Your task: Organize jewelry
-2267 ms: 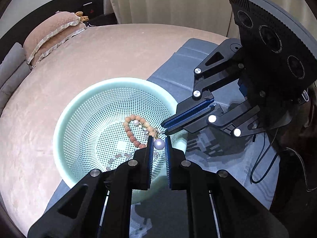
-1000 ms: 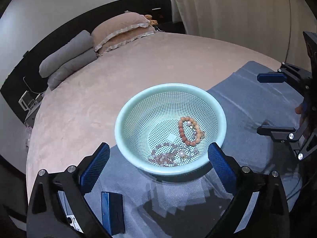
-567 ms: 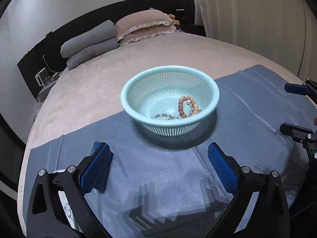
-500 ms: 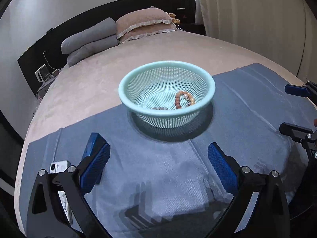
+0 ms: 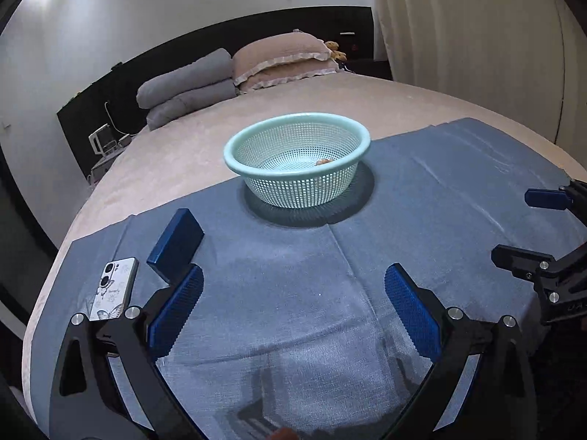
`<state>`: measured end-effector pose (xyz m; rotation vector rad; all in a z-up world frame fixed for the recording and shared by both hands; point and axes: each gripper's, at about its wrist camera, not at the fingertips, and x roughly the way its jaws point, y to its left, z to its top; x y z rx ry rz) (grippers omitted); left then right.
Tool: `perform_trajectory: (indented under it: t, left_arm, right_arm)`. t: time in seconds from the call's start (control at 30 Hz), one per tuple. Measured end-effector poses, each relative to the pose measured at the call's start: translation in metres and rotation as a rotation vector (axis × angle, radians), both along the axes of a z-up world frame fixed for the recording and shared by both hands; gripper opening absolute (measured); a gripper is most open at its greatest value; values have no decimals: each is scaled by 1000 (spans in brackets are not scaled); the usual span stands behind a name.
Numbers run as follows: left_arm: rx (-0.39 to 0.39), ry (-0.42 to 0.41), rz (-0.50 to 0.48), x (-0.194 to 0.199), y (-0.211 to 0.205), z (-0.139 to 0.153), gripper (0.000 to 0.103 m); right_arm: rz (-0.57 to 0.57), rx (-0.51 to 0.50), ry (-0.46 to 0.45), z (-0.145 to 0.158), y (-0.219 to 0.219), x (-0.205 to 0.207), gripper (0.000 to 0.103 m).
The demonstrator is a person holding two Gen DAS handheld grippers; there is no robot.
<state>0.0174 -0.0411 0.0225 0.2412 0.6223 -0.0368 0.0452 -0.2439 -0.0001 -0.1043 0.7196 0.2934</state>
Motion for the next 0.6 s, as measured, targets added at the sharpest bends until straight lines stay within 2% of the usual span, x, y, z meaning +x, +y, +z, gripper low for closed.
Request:
perform_trajectory:
  t: [0.17, 0.37, 0.6]
  left_arm:
    - [-43, -3, 20, -4, 4, 6, 97]
    - [-12, -1, 25, -7, 2, 3, 97]
    - [-54, 43, 61, -2, 7, -3, 97]
  right_arm:
    - [-24, 14, -23, 5, -4, -8, 94]
    - [-25, 25, -21, 4, -7, -9, 94]
    - [-18, 3, -16, 2, -3, -9, 94]
